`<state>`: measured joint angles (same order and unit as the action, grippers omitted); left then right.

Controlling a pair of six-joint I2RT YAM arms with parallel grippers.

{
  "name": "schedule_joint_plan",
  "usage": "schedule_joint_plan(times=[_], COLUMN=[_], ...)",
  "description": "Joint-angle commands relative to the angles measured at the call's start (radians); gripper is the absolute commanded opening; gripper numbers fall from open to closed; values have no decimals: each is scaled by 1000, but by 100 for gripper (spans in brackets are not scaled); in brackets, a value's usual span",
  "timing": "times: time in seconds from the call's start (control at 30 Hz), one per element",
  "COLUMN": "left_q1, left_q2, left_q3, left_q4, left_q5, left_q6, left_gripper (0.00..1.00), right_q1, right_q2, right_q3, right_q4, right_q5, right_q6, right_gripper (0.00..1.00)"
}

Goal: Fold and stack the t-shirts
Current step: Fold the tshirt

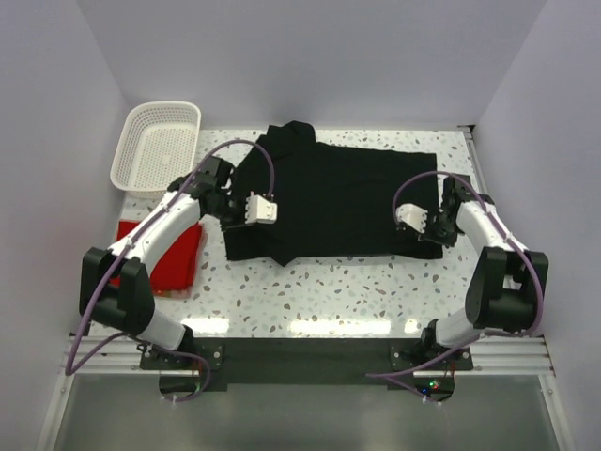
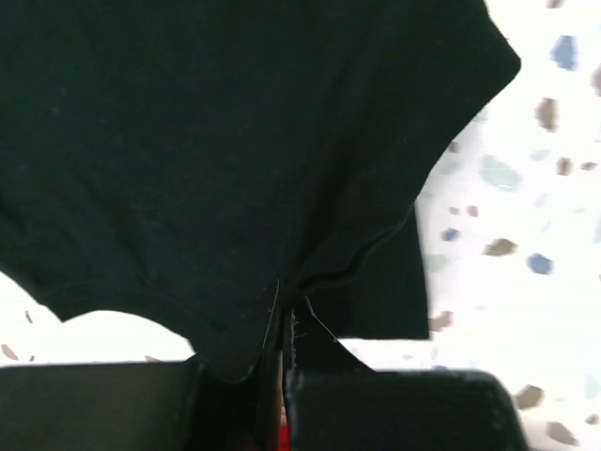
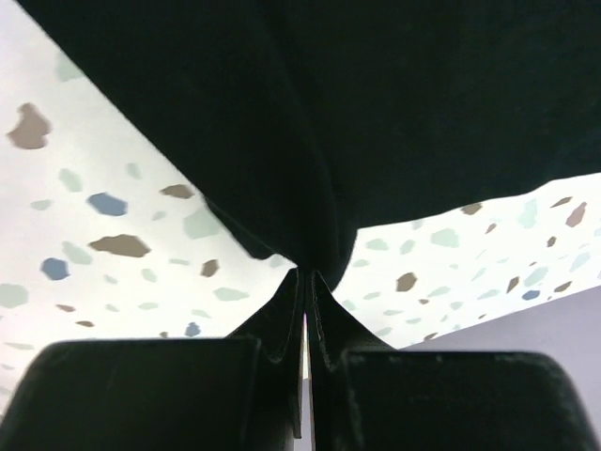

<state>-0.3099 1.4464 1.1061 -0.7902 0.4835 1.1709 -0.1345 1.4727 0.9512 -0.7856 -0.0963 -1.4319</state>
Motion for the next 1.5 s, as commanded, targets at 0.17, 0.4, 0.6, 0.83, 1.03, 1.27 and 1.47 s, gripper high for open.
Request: schedule_joint_plan(times=[0.17,0.4,0.6,0.83,1.03,1.27,1.47], left_q1=[49,51,52,58,64,80,80], left_q2=[262,414,480,522,555,578,591], left_q3=[297,455,518,532,554,584,592], left_q4=[9,-3,0,49,83,95,98], left_q5=[-23,-40,-62,-75,-88,-88,-85], left_q6=[10,38,72,75,81,88,88], left_gripper=[0,0,0,0,0,0,0], right_q1=[-8,-10,-11,-13,-14,-14,-14], right_q2=[227,393,454,480,494,520,552], right_q3=[240,417,494,520,535,593,646], right_q4=[-96,-161,-176,-175,-162,-173,-198], right_q5=[17,15,15,27,30,27,27], right_q6=[57,83,93,88,97,107,123], right_gripper=[0,0,0,0,0,0,0])
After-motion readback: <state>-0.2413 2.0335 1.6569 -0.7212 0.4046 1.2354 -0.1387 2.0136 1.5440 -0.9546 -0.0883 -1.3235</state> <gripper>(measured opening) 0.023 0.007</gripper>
